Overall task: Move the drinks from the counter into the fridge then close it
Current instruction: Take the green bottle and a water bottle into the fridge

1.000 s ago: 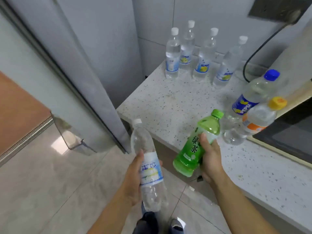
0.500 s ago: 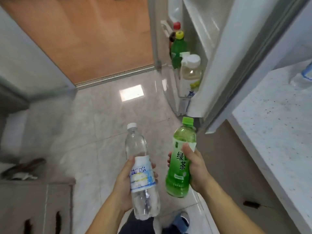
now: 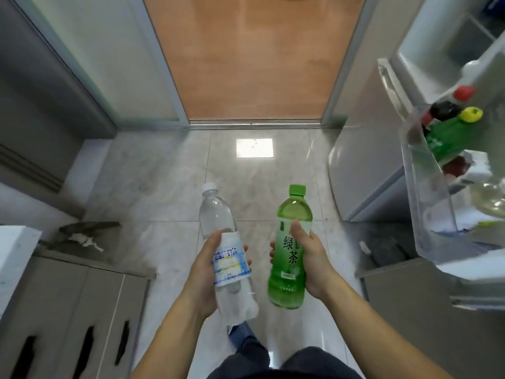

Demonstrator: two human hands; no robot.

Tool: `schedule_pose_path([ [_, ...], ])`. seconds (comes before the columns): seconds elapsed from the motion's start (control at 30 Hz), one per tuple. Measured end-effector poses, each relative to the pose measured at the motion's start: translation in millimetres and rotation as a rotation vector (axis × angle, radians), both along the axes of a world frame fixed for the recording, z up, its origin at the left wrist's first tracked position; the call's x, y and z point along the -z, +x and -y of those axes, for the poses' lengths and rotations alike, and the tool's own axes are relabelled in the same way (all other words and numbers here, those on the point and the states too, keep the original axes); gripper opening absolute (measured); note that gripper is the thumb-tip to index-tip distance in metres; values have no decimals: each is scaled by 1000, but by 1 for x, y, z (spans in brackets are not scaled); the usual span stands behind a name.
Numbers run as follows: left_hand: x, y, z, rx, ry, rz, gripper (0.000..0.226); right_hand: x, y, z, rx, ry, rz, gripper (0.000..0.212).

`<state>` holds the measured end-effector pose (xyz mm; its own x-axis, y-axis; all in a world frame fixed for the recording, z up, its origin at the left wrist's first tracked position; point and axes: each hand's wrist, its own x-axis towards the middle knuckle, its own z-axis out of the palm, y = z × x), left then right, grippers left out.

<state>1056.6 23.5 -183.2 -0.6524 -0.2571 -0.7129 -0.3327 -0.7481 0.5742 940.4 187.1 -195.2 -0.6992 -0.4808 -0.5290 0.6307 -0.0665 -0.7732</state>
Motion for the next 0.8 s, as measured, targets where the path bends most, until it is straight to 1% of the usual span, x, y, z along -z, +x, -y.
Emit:
schedule_pose_path([
  [0.1, -3, -26, 33, -24, -8, -37, 61, -4, -22, 35, -17, -6, -3, 65],
  [0.17, -2, -45, 49, -41, -1, -71, 58, -5, -38, 50, -20, -8, -1, 69],
  [0.27, 4, -82, 70, -37, 13, -90, 46, -3, -71, 67, 0, -7, 14, 75],
  [0.3, 6, -97, 76, -31, 14, -75, 48, -1, -83, 73, 16, -11, 24, 75],
  [0.43, 12, -165, 100, 18, -4, -36, 70, 9, -148, 95, 68, -8, 32, 68],
  [0.5, 10, -205, 113, 41, -27, -42, 71, 11, -188, 108, 72, -26, 25, 71],
  [0.63, 1, -289, 133, 107, -89, -32, 77, 7, -269, 126, 76, -67, 3, 65],
  [0.7, -6, -329, 140, 133, -91, -56, 74, 2, -308, 133, 92, -87, -11, 61],
  [0.8, -14, -389, 146, 188, -80, -86, 64, -4, -361, 137, 137, -79, -39, 55],
])
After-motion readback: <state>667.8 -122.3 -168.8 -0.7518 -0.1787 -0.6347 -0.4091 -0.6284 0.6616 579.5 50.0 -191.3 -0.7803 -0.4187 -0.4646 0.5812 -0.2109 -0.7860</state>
